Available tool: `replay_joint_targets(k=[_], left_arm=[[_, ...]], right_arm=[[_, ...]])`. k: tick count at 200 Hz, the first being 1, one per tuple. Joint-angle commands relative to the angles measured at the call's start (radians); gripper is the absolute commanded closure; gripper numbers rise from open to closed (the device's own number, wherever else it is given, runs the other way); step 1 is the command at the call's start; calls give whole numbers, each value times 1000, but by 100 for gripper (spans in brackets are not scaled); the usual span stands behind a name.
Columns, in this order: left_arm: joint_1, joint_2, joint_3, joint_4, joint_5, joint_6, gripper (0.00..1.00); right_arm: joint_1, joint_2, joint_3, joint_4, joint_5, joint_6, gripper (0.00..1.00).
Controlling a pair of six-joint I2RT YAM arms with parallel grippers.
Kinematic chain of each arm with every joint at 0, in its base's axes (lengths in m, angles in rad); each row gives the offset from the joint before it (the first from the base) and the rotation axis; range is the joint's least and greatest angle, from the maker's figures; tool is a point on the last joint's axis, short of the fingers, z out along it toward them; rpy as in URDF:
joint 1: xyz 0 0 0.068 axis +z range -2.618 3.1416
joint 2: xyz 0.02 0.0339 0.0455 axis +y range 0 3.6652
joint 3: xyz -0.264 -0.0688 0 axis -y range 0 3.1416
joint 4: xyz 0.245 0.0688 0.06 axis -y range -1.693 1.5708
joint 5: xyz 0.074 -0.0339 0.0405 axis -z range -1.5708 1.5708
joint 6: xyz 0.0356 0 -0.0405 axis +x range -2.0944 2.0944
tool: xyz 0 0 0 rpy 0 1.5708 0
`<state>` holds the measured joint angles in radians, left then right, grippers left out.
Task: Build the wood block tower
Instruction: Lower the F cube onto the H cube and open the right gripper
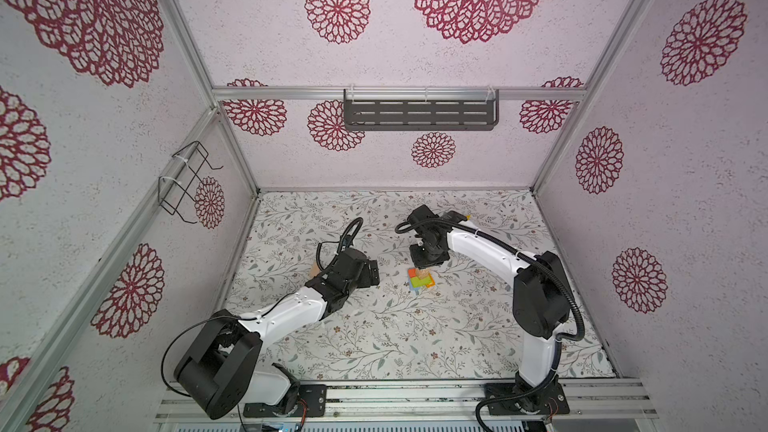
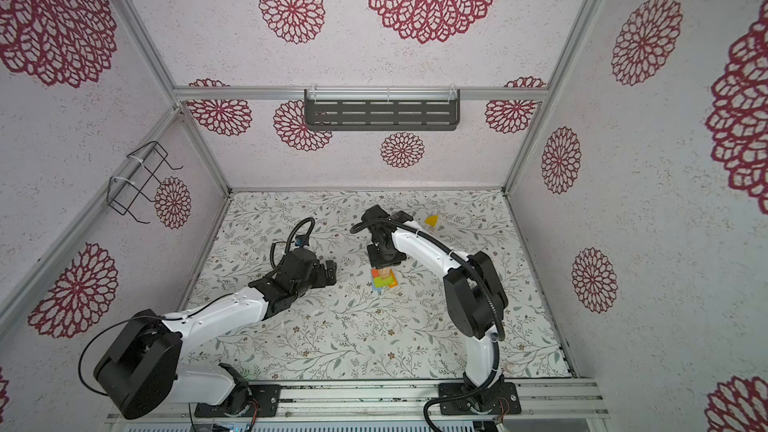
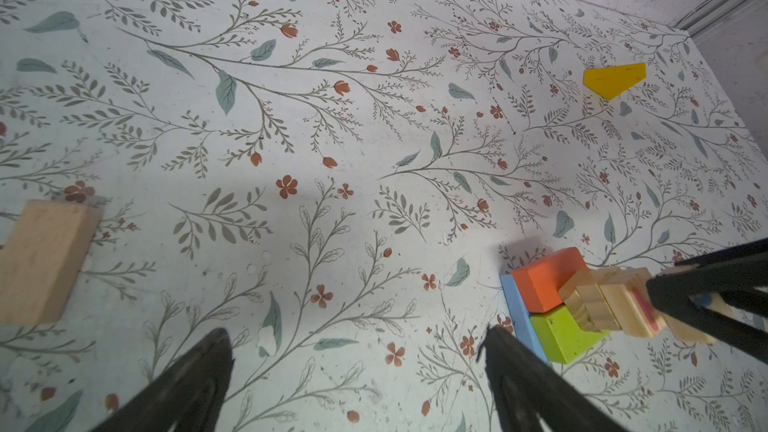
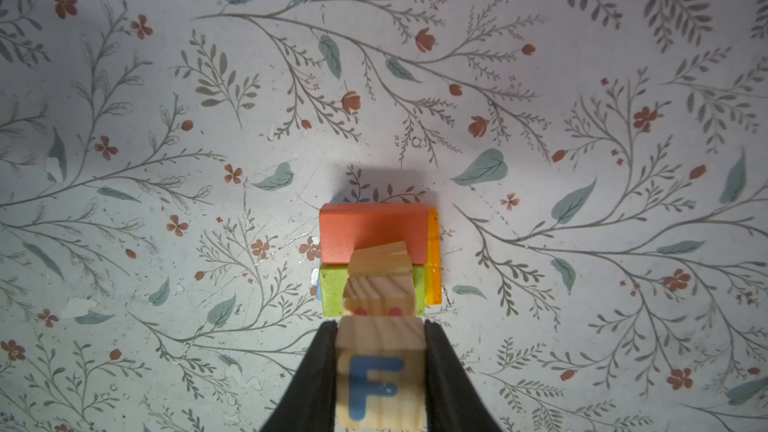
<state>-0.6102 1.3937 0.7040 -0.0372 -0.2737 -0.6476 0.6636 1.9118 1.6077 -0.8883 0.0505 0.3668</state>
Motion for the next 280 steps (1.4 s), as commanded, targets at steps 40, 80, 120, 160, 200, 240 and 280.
replay_joint_targets(k=[40, 80, 120, 160, 200, 240, 280], left_arm=[[7, 9, -4, 26, 1, -13, 3], [7, 11, -4, 28, 1, -14, 3], [7, 11, -6, 29, 2, -13, 3], [7, 14, -8, 31, 3, -15, 3], [7, 22, -5, 33, 6, -16, 3], [7, 22, -5, 33, 6, -16, 3], [7, 19, -6, 34, 8, -13, 3]], right_arm=[[-4, 1, 8, -6, 1, 3, 72], [-2, 0, -2, 7, -4, 7, 72], [-2, 7, -8, 11, -7, 9, 72], [-2, 8, -15, 9, -2, 6, 72], [-2, 4, -22, 10, 6, 3, 71], [-2, 4, -22, 14, 5, 4, 64], [-2, 7, -19, 20, 8, 3, 48]])
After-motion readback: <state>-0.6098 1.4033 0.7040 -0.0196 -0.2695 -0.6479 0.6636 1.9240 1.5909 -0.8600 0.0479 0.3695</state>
